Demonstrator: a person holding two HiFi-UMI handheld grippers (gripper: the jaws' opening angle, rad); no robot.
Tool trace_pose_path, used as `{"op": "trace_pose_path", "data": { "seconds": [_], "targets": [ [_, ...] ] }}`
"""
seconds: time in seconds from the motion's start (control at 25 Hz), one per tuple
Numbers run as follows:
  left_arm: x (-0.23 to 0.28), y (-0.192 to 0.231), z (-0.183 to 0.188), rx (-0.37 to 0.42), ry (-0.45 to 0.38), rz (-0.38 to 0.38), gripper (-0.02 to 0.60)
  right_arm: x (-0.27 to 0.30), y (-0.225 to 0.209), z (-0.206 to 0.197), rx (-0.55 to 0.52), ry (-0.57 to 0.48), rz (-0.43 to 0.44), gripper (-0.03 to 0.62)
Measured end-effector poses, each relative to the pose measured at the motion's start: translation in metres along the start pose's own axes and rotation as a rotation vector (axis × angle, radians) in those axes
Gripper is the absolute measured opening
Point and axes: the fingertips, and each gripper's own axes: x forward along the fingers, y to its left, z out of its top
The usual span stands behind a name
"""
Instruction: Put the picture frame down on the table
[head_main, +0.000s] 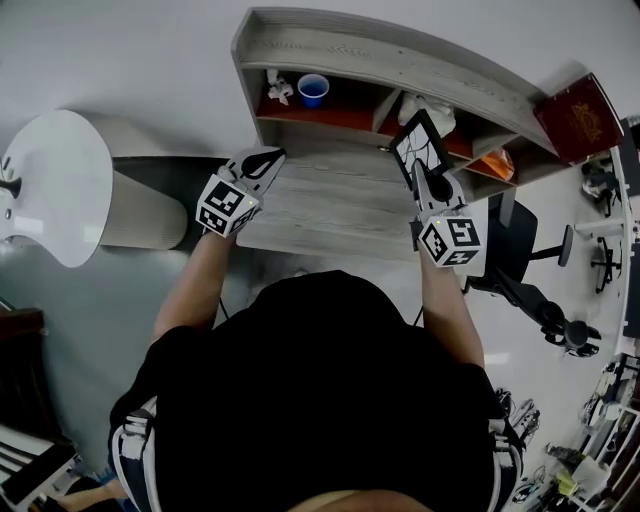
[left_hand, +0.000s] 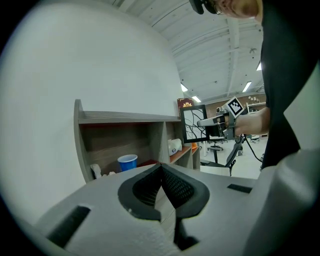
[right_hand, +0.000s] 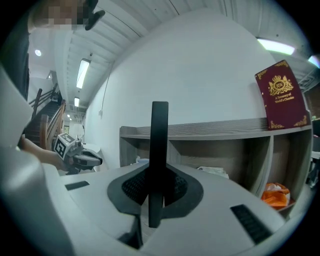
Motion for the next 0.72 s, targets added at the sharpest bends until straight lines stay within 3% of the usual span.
{"op": "trace_pose_path", "data": {
  "seconds": [0.72],
  "targets": [
    [-0.002,0.020,-0.005,-0.018,-0.009,-0.041,0.017,0.012,0.008,0.004,0.025,0.006,-0.044,0.031]
  ]
}}
